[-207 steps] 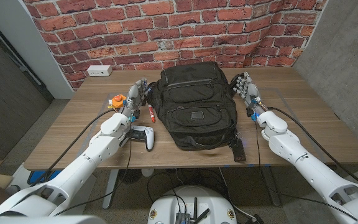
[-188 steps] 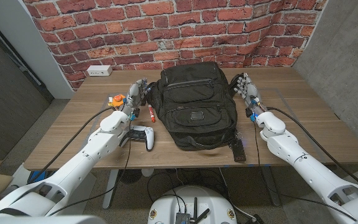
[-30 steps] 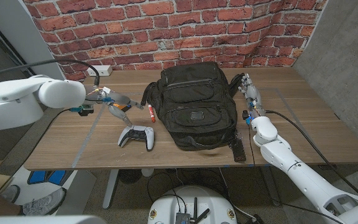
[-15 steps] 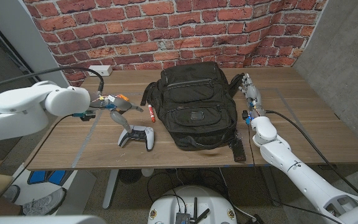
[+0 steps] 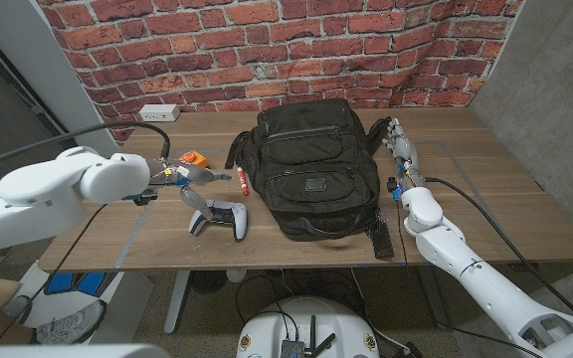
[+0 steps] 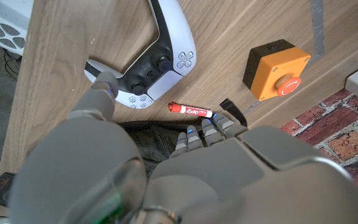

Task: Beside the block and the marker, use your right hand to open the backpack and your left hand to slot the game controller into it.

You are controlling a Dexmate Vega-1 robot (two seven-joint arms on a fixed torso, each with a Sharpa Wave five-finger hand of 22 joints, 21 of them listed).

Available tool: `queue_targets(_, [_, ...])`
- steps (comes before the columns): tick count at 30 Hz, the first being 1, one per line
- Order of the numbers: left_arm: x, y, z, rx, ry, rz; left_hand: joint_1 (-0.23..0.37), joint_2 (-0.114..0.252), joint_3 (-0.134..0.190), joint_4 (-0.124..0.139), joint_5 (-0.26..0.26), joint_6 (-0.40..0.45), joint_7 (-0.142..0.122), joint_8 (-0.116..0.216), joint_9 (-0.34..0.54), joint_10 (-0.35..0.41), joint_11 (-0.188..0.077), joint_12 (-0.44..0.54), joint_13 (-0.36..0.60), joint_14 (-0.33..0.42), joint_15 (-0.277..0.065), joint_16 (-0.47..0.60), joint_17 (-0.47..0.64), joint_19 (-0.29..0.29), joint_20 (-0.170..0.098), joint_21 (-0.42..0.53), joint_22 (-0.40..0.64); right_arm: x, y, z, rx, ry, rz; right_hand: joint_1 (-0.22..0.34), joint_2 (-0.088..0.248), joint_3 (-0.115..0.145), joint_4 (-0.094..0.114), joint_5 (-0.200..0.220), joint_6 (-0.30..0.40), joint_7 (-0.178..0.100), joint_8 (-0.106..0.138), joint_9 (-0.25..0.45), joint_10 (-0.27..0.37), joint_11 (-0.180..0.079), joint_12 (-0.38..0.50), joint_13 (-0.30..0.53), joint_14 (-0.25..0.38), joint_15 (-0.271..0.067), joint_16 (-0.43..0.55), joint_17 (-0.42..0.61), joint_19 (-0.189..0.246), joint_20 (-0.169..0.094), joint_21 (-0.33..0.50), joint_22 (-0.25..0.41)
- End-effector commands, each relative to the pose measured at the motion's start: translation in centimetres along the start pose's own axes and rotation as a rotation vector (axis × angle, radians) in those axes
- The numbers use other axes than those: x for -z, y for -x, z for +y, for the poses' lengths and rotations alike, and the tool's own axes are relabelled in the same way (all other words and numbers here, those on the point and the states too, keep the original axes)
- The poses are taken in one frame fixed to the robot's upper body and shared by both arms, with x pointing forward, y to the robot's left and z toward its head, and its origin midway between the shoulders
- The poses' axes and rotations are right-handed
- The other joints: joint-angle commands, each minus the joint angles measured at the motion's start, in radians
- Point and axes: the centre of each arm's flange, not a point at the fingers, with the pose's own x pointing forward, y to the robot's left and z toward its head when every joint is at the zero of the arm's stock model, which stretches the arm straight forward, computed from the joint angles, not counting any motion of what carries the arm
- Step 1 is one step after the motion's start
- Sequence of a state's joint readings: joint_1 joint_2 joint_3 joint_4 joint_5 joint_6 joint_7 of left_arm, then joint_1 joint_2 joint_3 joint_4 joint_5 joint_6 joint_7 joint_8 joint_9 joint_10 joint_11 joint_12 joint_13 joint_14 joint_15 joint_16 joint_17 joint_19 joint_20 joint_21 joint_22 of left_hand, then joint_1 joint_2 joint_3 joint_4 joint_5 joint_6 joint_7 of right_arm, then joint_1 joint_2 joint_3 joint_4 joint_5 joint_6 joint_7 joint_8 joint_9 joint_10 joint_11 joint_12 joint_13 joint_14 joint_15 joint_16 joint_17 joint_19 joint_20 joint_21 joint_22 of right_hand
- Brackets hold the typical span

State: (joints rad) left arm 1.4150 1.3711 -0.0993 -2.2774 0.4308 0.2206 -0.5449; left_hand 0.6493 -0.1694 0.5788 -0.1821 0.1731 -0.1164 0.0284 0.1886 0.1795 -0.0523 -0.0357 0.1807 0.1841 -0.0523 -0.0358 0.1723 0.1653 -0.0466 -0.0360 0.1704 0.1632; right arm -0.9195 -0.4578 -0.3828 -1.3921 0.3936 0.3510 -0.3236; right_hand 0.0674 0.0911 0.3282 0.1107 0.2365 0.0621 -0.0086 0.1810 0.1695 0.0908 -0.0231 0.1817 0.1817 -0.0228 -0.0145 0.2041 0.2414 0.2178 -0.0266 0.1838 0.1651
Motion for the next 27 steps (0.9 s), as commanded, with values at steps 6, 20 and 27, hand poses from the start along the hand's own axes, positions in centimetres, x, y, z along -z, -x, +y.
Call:
queue_targets(6, [-2.0,-1.0,-3.1,-0.041,-0.023,0.019,0.026,0.004,-0.008,0.001,0.007,-0.004,0.001,0.013,0.005,0.009,-0.011,0.013,0.004,0.015,-0.015,0.011,0.006,-0.003,-0.071,0.009,0.001,-0.2,0.7,-0.1,0.000,0.003,-0.001,-0.009,0.023,0.009,-0.001,0.003,0.002,-0.003,0.004,0.004,0.003,-0.001,0.007,0.001,0.000,-0.006,0.004,0.002,-0.008,0.001,-0.001,0.002])
queue_targets(20, [-2.3,-2.5,-4.3,-0.046,-0.028,0.016,0.043,0.003,-0.015,0.001,0.009,-0.014,0.010,0.017,0.006,0.000,0.002,0.010,0.005,-0.001,-0.005,0.005,0.005,-0.029,-0.061,0.003,0.001,-0.5,0.7,0.0,0.000,0.002,-0.009,-0.010,0.023,0.011,-0.002,0.003,0.002,-0.003,0.004,0.004,0.004,-0.003,0.007,0.001,0.000,-0.006,0.005,0.000,-0.010,0.002,0.000,0.002])
queue_targets(27, [-2.4,-2.8,-4.8,-0.052,-0.029,0.012,0.049,0.001,-0.019,0.001,0.010,-0.008,0.010,0.023,0.006,0.008,-0.002,0.015,0.006,0.007,-0.009,0.009,0.005,-0.021,-0.057,0.008,0.001,-0.5,0.9,0.0,0.009,-0.001,-0.015,-0.011,0.024,0.013,-0.002,0.003,0.002,-0.003,0.004,0.004,0.003,-0.003,0.007,0.001,0.001,-0.003,0.005,-0.001,-0.011,0.003,0.000,0.002])
